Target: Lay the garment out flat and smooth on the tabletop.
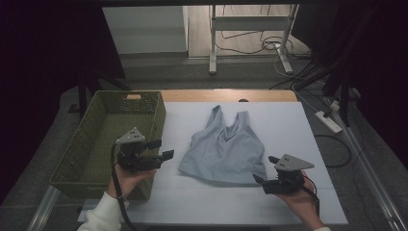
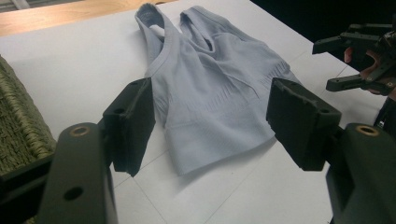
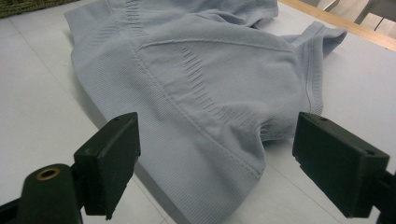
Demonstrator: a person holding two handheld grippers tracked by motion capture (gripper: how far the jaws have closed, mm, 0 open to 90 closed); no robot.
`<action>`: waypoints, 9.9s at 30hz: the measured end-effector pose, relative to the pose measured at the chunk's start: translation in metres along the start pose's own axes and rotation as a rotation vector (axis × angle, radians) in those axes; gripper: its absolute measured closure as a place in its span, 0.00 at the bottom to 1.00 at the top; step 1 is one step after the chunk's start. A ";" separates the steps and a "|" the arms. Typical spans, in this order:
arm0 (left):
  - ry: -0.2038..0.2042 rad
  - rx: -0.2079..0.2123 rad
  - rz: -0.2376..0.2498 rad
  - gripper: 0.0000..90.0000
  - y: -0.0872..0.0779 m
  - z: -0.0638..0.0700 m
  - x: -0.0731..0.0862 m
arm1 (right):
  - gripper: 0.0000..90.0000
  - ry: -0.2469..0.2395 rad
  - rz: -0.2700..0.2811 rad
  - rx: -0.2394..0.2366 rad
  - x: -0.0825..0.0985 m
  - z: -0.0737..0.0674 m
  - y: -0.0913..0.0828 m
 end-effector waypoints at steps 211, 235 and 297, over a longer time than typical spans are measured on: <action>0.003 0.017 -0.001 0.35 0.004 -0.001 0.002 | 0.38 -0.196 -0.293 -0.167 -0.006 -0.038 0.085; 0.010 0.021 0.000 0.35 0.005 0.002 0.001 | 0.91 -0.271 -0.278 -0.096 -0.008 -0.029 0.082; 0.031 0.047 -0.036 0.34 0.020 0.013 0.003 | 0.92 -0.188 -0.235 -0.210 0.032 -0.044 -0.021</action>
Point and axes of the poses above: each handheld gripper's, and its own axes: y roughly forward along the jaws, x roughly out of its underside, z roughly to its right, the point moved 4 cm from there along y, roughly forward along the jaws, and after that the axes turned 10 degrees about x, right-handed, at the moved point
